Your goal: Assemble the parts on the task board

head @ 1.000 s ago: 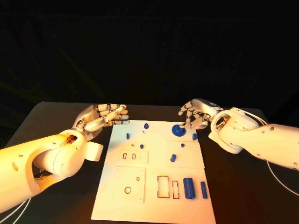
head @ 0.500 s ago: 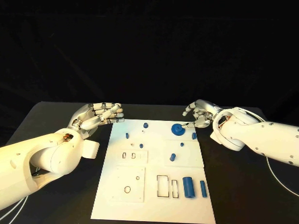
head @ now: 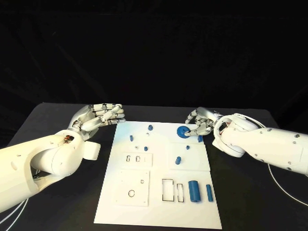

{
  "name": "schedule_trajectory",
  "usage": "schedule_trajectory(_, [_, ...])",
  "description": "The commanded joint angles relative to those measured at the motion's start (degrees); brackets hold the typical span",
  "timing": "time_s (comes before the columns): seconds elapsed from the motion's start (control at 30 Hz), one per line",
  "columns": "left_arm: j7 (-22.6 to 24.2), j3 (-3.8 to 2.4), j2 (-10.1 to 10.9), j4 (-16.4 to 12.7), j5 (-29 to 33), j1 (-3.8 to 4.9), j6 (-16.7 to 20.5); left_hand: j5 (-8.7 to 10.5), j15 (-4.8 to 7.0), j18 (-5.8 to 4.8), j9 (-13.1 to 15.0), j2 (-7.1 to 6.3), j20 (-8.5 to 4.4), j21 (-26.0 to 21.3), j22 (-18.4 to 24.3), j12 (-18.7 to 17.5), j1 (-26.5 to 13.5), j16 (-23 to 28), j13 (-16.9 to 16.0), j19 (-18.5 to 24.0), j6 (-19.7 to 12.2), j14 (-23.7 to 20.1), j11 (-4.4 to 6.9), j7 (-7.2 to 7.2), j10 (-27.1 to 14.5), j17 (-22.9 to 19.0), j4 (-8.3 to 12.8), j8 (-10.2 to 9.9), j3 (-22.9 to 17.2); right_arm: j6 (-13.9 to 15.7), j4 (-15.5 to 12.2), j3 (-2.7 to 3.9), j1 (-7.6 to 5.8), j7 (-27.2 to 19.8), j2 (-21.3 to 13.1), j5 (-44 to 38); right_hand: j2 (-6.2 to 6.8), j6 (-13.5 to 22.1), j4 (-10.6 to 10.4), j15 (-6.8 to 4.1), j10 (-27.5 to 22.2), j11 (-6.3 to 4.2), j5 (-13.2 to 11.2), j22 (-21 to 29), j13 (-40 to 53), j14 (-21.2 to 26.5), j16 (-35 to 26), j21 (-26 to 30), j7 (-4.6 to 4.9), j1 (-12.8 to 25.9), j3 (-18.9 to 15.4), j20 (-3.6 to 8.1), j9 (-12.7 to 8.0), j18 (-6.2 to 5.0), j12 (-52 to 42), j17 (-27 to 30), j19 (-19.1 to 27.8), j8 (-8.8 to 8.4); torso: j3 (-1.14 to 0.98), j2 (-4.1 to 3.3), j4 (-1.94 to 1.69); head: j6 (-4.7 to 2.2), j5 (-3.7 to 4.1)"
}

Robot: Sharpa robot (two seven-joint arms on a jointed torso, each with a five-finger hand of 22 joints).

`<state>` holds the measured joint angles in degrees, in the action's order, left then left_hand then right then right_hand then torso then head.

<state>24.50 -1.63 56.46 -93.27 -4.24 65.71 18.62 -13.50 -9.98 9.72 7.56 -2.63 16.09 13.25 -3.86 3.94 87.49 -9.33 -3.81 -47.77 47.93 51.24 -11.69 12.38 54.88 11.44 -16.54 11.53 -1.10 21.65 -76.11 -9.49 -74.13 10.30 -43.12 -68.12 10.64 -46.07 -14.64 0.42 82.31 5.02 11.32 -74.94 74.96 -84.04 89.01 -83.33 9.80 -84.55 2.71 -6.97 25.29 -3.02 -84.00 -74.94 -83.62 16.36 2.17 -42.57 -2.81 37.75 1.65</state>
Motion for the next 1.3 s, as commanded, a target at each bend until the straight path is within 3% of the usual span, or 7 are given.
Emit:
schedule_trajectory(0.03, [1.2,-0.06,0.0,0.3,0.2,0.08,0.6,0.26,-0.17,0.60,-0.1,0.08,0.17,-0.8,0.1,-0.3,-0.2,0.8,0.1,1.1,-0.5,-0.9,-0.32,2.27,-0.5,0.0,0.1,-0.2,0.5,-0.8,0.1,0.02,0.13,0.7,0.2,-2.1,-0.10,0.0,-0.5,0.46,0.3,0.00,0.2,-6.7,5.2,-5.4,0.2,-0.2,-0.06,-0.6,0.0,0.01,0.1,0.75,-0.3,-12.5,-0.5,0.29,0.04,0.04,0.03,0.13,0.01])
schedule_trajectory(0.37, [2.1,-0.20,0.1,1.9,0.4,0.09,1.6,0.25,-1.30,-0.11,-0.6,0.17,0.58,-3.3,0.1,-0.4,0.2,3.3,0.2,4.9,-2.0,-4.3,-1.10,2.70,-3.6,-1.1,0.1,-1.1,1.1,-0.9,-0.1,0.02,0.43,0.5,0.7,-2.5,-0.40,-0.4,-0.7,0.43,0.5,-0.07,0.2,-7.0,5.5,-5.5,0.3,-0.5,-0.14,-1.0,0.3,0.01,0.2,0.83,-0.4,-12.7,-0.7,0.59,-0.04,0.01,0.00,0.17,-0.01])
schedule_trajectory(0.67, [2.6,-0.88,0.2,4.4,0.7,0.14,2.1,0.23,-1.35,-0.14,-0.6,0.19,0.58,-3.4,0.1,-0.4,0.3,3.5,0.2,5.0,-2.1,-4.4,-1.16,2.76,-3.8,-1.1,0.1,-1.2,1.1,-1.5,0.3,0.03,0.80,0.5,1.3,-2.6,-1.01,-1.3,-0.8,0.33,0.6,-0.21,0.2,-7.4,5.8,-5.5,0.3,-0.7,-0.31,-1.8,1.1,0.08,0.1,0.90,-0.6,-12.8,-0.9,0.83,-0.05,0.03,0.02,0.38,-0.03])
schedule_trajectory(1.3, [2.4,-1.02,0.4,5.4,1.0,0.27,1.6,0.22,-1.36,-0.15,-0.6,0.23,0.58,-3.4,0.1,-0.4,0.3,3.5,0.2,5.0,-2.1,-4.4,-1.18,2.82,-3.9,-1.1,0.1,-1.2,1.1,-2.4,1.4,0.03,1.20,1.3,1.9,-4.6,-1.35,-1.8,-0.8,0.21,0.6,-0.34,0.2,-7.6,5.9,-5.5,0.4,-0.8,-0.42,-2.6,2.0,0.17,-0.1,0.92,-0.6,-12.9,-0.9,0.76,-0.07,0.02,0.01,0.51,-0.19])
